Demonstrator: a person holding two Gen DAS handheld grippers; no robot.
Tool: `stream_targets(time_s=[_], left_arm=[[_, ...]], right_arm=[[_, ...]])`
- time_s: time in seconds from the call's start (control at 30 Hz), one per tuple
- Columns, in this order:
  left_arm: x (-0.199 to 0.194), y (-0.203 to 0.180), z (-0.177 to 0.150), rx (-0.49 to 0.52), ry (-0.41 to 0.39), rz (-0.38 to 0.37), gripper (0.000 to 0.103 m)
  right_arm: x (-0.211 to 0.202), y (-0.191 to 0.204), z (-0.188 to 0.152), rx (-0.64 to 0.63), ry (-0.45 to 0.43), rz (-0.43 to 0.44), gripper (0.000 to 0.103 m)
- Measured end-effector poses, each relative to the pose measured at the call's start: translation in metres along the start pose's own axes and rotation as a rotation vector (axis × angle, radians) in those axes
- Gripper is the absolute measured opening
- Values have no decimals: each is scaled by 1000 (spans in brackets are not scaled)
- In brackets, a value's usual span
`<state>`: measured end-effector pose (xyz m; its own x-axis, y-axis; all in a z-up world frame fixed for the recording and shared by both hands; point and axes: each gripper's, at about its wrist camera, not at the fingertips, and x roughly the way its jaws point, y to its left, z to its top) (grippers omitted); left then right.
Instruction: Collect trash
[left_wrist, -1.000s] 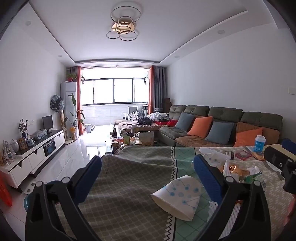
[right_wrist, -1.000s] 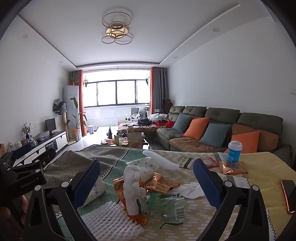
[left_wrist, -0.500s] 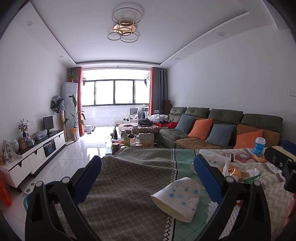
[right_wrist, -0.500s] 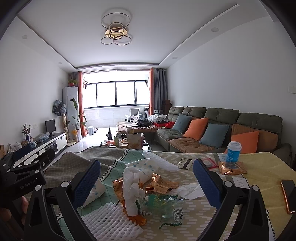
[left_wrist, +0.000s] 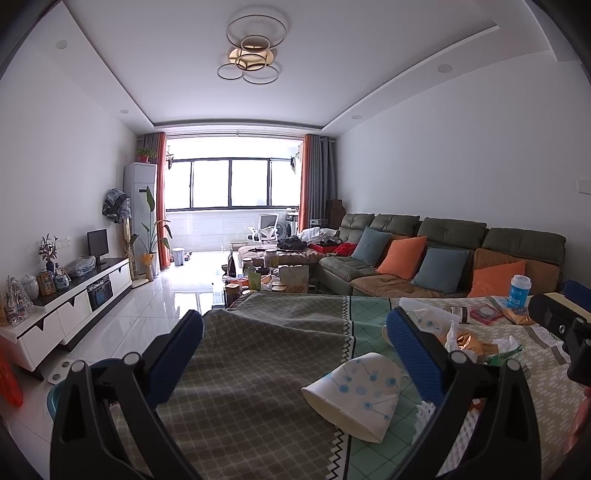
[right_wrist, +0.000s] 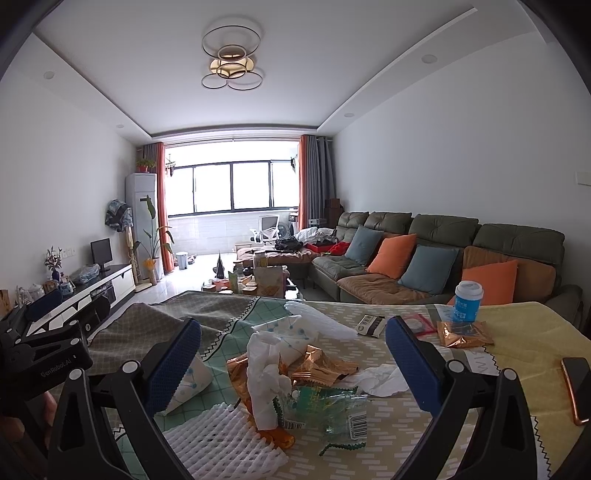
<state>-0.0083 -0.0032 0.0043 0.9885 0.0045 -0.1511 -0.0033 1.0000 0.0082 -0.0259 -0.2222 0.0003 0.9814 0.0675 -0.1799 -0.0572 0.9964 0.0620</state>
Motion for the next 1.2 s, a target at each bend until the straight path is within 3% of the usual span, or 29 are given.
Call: stream_targets(time_s=[1.2], left_arm=[[-6,5,1,-5,1,5,100]], right_arm=[[0,0,-1,4,1,0,99]])
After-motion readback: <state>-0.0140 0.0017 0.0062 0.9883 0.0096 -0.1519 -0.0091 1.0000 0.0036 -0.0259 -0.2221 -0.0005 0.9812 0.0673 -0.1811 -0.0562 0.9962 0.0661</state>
